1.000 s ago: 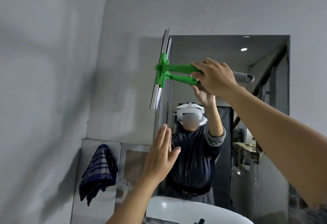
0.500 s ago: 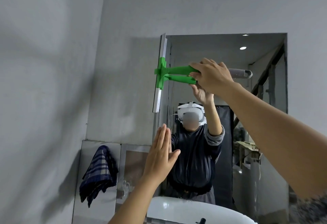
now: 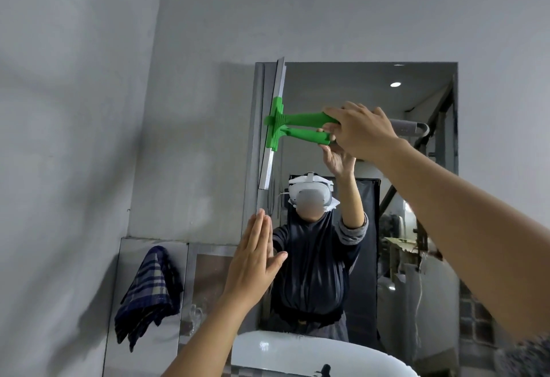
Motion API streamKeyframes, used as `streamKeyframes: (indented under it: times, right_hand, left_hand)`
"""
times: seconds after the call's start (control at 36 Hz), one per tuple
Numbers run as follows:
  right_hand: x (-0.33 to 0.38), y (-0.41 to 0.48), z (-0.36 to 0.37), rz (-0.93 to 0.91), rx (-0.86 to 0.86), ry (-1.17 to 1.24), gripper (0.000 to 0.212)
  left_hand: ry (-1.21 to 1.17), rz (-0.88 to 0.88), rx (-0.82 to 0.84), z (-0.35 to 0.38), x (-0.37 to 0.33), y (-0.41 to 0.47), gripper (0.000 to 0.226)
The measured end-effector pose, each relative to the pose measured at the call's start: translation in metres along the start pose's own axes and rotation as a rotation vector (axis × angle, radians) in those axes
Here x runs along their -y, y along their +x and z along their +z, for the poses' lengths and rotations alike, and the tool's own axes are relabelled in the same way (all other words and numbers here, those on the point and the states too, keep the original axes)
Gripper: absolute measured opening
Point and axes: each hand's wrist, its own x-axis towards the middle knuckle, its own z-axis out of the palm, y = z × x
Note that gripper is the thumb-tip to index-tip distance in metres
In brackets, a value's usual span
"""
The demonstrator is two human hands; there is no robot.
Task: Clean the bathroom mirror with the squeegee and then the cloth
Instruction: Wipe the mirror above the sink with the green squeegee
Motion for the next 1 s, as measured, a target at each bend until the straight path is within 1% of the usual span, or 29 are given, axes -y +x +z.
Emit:
streamKeyframes:
  times: [0.14, 0.5, 0.72, 0.83, 1.0]
  right_hand:
    - [-0.025, -0.015, -0.010, 0.050, 0.007, 0.000, 0.035]
    - [-0.090, -0.056, -0.034, 0.194, 0.028, 0.024, 0.033]
    - [-0.109, -0.074, -0.038, 0.242, 0.008, 0.043, 0.029]
    - [-0.117, -0.080, -0.039, 0.260, 0.011, 0.046, 0.024]
    - [-0.127, -0.092, -0.039, 0.321, 0.021, 0.050, 0.018]
  left_hand:
    - [0.009, 0.001, -0.019, 0.000, -0.001, 0.000, 0.082]
    - [0.020, -0.014, -0.004, -0.002, -0.003, 0.001, 0.084]
    - [0.004, -0.032, 0.002, -0.004, -0.007, 0.002, 0.085]
    - [-0.005, -0.040, 0.013, -0.005, -0.009, 0.002, 0.088]
    - [0.027, -0.029, 0.020, -0.004, -0.005, 0.002, 0.085]
